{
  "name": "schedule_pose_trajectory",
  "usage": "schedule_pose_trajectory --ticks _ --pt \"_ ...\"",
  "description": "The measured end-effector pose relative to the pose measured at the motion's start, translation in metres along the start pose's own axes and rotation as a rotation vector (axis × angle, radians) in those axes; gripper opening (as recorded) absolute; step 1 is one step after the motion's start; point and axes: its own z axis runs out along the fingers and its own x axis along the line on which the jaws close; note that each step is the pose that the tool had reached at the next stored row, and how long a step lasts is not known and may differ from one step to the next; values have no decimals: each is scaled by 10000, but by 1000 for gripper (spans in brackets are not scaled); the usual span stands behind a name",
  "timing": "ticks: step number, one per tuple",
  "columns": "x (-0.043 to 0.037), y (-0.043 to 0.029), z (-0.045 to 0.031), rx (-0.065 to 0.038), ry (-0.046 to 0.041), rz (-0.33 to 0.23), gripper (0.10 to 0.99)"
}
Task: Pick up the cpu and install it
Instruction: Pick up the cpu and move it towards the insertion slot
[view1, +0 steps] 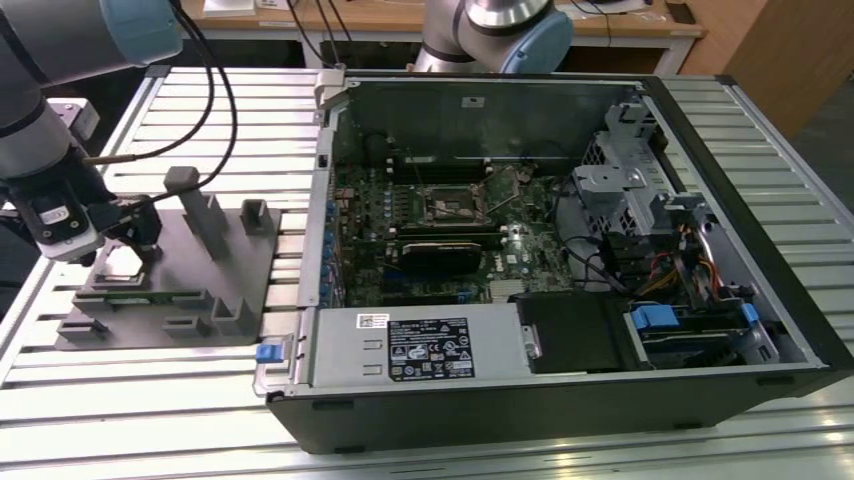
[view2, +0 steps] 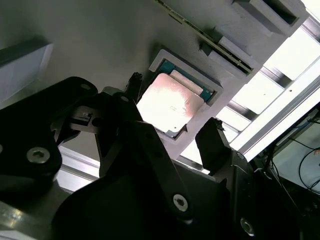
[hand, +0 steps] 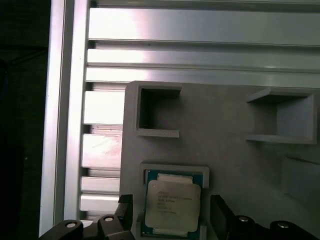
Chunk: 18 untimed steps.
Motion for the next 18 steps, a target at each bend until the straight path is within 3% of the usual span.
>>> schedule_pose_trajectory --ticks 6,7,14,15,18 --pt "-1 -1 46 0 -5 7 702" --pt "-1 -2 48 0 -4 6 635" --pt "-1 -2 56 1 -4 7 620" --pt "-1 -2 57 0 -5 6 553" --pt "-1 -2 57 1 -4 7 537"
